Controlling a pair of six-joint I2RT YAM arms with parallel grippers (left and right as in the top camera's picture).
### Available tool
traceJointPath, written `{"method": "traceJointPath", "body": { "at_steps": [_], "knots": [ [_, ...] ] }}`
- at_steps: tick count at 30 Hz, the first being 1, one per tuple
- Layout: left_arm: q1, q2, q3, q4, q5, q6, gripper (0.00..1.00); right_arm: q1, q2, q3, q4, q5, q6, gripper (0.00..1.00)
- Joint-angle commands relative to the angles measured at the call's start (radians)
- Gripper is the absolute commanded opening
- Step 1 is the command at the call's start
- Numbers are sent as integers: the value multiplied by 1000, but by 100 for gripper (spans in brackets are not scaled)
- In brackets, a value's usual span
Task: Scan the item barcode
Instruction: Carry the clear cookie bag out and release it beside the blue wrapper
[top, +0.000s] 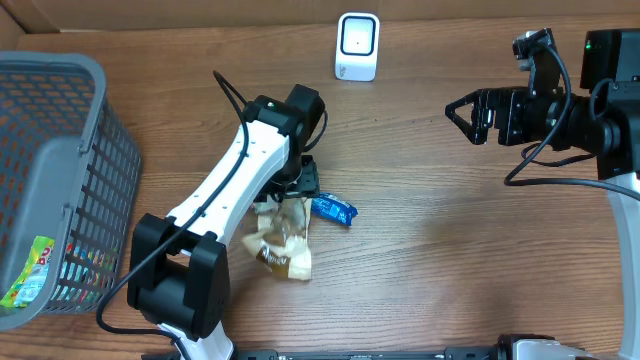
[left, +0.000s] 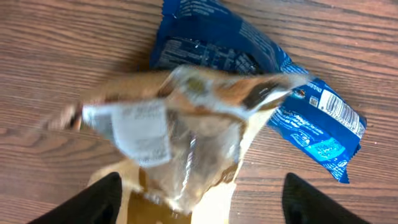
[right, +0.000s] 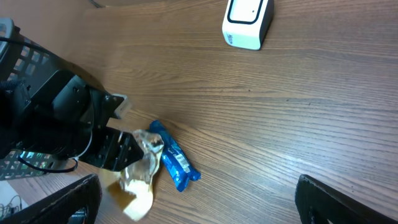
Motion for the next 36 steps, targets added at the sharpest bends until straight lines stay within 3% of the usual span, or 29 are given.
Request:
{"method": "traceJointPath", "body": {
  "at_steps": [1, 9, 17, 23, 27, 31, 36],
  "knots": [
    [26, -10, 34, -1, -19, 28, 75, 0, 3, 25, 2, -1, 1, 100],
    [124, -37, 408, -139, -21, 112, 73, 0, 3, 25, -14, -1, 0, 100],
    [343, -131, 803, -404, -95, 151, 74, 0, 3, 25, -19, -1, 1, 100],
    [622, -332, 768, -404, -75, 179, 75, 0, 3, 25, -20, -2, 1, 100],
    [949, -454, 653, -395, -82, 158, 100, 0, 3, 25, -18, -2, 1, 100],
    [1213, -466, 525, -312, -24, 198, 100, 0, 3, 25, -3, -2, 1, 100],
    [1349, -407, 334, -147, 124, 214, 100, 0, 3, 25, 7, -2, 1, 100]
  ]
}}
